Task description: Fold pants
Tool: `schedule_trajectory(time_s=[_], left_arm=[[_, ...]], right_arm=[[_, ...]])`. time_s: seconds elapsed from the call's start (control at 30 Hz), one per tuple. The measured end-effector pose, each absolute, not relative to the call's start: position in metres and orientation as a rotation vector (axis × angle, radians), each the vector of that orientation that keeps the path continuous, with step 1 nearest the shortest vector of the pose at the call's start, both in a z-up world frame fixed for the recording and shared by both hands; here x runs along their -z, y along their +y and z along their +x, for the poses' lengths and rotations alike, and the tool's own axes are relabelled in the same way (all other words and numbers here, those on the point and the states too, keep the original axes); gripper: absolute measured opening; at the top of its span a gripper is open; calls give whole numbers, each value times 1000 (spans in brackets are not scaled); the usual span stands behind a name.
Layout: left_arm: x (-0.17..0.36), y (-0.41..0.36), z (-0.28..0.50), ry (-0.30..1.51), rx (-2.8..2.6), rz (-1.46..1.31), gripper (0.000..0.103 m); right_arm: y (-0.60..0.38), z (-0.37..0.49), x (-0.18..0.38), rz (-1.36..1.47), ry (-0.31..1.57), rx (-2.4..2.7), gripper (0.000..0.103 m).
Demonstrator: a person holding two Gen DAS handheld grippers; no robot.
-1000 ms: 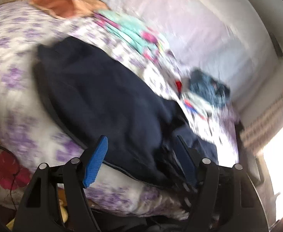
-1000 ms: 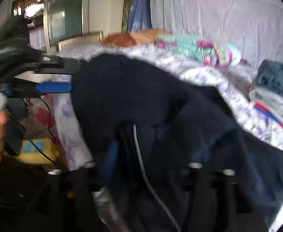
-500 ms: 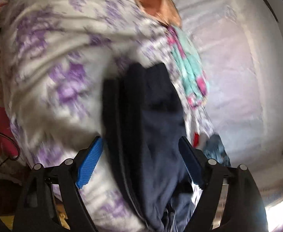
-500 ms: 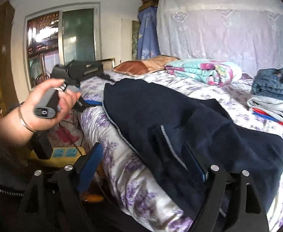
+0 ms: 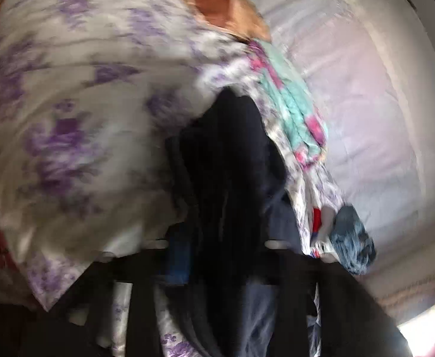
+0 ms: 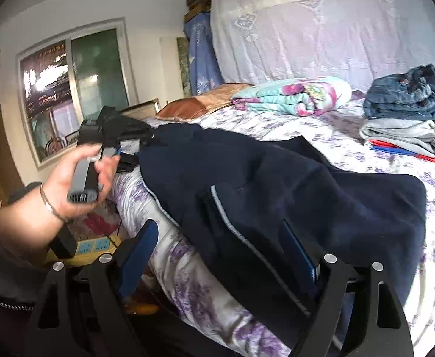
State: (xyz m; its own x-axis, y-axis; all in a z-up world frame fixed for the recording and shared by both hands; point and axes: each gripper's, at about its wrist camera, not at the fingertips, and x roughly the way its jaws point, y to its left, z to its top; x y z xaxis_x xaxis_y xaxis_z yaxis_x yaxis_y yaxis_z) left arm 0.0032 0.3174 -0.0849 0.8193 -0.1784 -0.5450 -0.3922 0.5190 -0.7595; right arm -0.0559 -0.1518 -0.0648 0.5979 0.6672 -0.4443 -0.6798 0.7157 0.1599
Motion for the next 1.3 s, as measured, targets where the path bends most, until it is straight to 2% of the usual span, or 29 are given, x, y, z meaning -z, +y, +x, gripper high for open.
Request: schedule_trajectory(time_s=[0.2,0.4,0.5,0.63,0.7,0.77,0.83,0.87,0.9,0.93,1.0,1.13,1.2,1.27,1.3], left_arm=[[26,268,-5,545,-59,-745,19],[-49,114,-36,526,252,-253,19],[-34,44,-47,616,407,-78,23],[51,-22,-28,955,527,96,28],[52,-21,-34,929,527,101,28],[35,-15,-40,883,547,78,39],[18,-6,-48,842,555,43,61],[12,-3,-52,821,557,39,67],[7,0,-56,803,564,34,84],[2,5,-65,765,568,24,93],[-4,4,-64,733,573,14,93],[12,0,-42,789,590,-47,93],[24,-4,-37,821,598,-71,93],[39,-15,-26,858,634,-87,93],[41,-19,-26,862,646,-90,91]], right_arm=[[-194,-43,54,94,490,-691,84],[-279,-37,24,219,376,-474,84],[-316,-33,25,260,379,-366,84],[-340,-23,47,356,497,-362,84],[-342,-20,55,418,549,-431,87],[-337,-18,57,449,578,-493,91],[-330,-15,55,491,595,-572,93],[-325,-14,53,524,602,-629,95],[-321,-12,50,542,608,-664,96],[-314,-8,48,550,621,-698,97],[-300,0,48,534,662,-707,97],[-275,25,72,524,854,-657,96],[-267,29,81,512,876,-638,90],[-263,29,81,484,835,-647,46],[-264,30,80,496,823,-662,37]])
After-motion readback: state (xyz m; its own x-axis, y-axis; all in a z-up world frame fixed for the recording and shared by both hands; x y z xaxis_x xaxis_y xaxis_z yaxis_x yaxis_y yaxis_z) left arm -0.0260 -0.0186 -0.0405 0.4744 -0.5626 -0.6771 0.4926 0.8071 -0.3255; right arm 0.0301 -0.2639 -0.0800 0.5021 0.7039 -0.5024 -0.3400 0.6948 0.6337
